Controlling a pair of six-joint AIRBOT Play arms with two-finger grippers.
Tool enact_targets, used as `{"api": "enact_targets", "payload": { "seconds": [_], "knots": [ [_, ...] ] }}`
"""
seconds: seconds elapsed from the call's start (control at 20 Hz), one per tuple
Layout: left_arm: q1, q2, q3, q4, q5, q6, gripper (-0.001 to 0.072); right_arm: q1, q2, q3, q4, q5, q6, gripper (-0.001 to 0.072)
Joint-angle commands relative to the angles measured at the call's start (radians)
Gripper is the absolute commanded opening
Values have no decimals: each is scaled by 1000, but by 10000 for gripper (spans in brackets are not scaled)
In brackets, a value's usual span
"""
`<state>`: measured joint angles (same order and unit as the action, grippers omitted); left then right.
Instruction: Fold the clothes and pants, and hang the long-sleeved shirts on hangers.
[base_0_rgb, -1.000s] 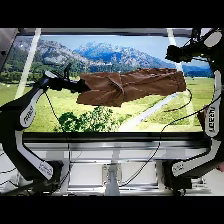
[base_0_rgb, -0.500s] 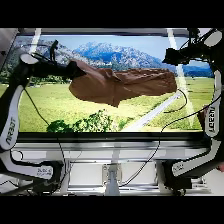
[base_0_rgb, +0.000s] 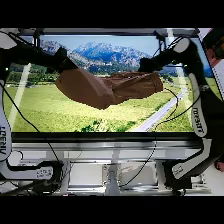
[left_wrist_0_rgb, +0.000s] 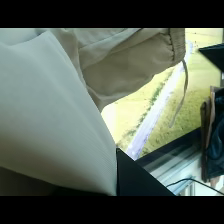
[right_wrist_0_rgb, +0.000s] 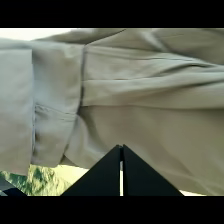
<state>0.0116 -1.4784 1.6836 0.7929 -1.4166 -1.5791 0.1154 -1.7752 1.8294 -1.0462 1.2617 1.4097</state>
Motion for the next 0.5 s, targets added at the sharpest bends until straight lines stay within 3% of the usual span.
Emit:
{"api": "enact_targets", "payload": {
  "seconds": [0.0,0.3,0.45],
  "knots": [
    [-1,6,12,7,-7,-45,20,132,-85,-21,-2,-85,61,31],
    [-1,6,12,0,75,-44,21,357,-247,-21,54,-188,111,31],
    [-1,6,12,-1,120,-44,20,422,-301,-21,87,-267,194,30]
  ]
}}
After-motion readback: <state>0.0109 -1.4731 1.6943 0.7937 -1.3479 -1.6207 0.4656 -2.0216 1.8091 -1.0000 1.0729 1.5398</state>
